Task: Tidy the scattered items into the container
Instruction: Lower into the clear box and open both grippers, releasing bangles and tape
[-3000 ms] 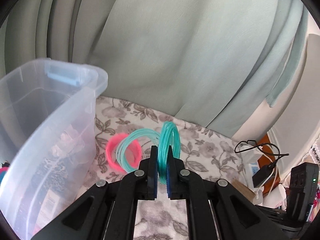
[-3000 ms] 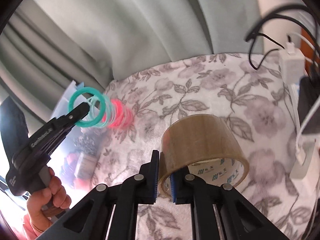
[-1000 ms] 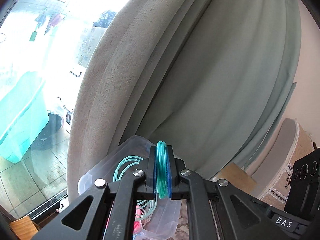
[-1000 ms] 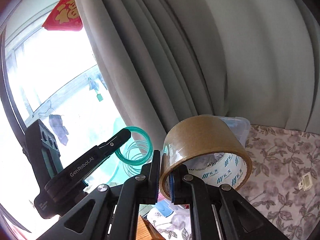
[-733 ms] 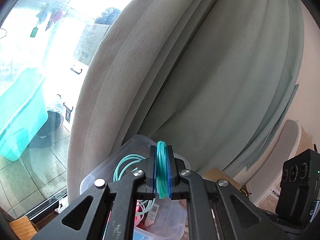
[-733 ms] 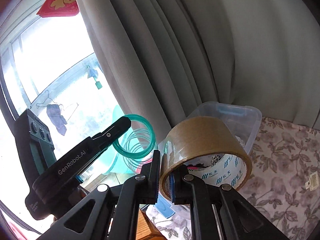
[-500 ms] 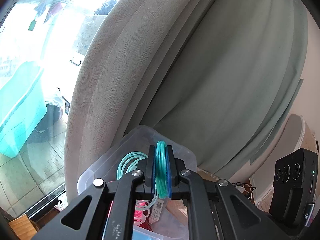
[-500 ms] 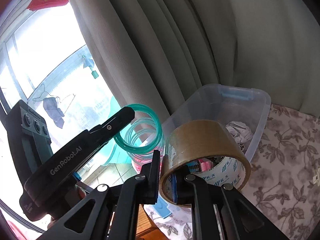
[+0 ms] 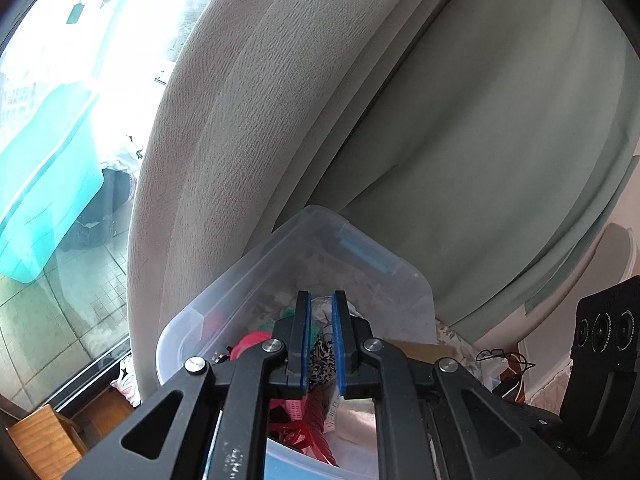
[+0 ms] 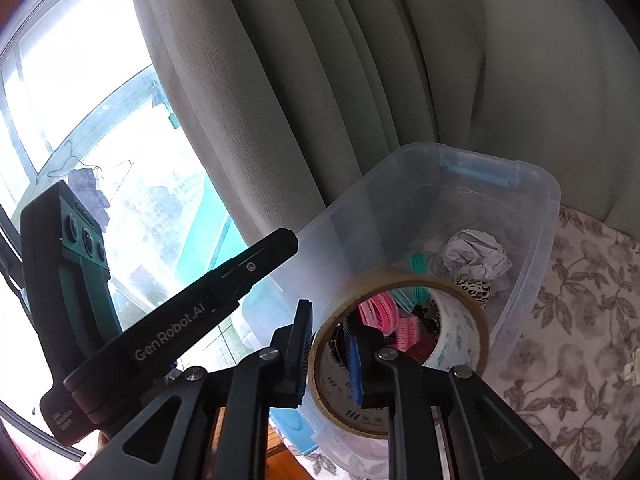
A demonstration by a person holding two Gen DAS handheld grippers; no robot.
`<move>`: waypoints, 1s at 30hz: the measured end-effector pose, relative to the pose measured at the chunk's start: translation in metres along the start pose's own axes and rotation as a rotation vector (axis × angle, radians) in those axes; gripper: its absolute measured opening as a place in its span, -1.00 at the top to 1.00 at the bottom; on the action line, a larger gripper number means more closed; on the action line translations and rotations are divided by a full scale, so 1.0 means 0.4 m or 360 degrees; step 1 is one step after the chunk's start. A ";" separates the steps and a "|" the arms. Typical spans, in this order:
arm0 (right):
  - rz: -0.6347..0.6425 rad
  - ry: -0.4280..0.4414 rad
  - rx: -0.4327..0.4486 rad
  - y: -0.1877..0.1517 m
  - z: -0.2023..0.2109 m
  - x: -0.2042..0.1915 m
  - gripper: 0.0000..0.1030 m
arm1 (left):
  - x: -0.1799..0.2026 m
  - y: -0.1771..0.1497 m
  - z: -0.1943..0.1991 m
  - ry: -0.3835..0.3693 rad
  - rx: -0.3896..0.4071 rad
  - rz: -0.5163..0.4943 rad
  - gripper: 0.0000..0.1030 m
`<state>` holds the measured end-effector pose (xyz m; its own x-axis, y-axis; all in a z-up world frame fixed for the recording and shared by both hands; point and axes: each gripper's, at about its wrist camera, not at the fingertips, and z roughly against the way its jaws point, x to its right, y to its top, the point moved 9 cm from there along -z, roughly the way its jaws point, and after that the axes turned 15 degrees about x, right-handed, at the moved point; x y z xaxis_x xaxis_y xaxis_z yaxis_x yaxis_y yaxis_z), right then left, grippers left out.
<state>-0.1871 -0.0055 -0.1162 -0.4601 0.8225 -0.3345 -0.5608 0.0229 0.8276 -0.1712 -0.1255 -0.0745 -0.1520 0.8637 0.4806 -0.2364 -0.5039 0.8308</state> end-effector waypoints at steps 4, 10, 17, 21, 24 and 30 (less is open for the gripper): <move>-0.0006 -0.0033 0.0028 0.012 0.002 0.015 0.36 | -0.001 -0.008 -0.016 -0.0004 -0.0022 0.0003 0.52; 0.0011 -0.0084 0.0037 0.032 0.032 0.015 0.35 | 0.003 -0.017 -0.035 -0.0018 -0.0050 -0.0004 0.39; 0.0017 -0.0198 -0.0014 0.023 0.051 0.023 0.25 | 0.011 -0.021 -0.043 -0.0034 -0.0100 -0.0060 0.13; -0.0001 -0.0250 -0.0047 0.013 0.057 0.031 0.22 | 0.030 -0.018 -0.052 -0.0039 -0.0144 -0.0111 0.02; -0.0007 -0.0276 -0.0057 0.008 0.061 0.037 0.15 | 0.030 -0.039 -0.023 -0.0038 -0.0166 -0.0138 -0.10; -0.0003 -0.0351 -0.0060 0.006 0.086 0.041 -0.08 | 0.045 -0.060 -0.002 -0.0033 -0.0224 -0.0166 -0.27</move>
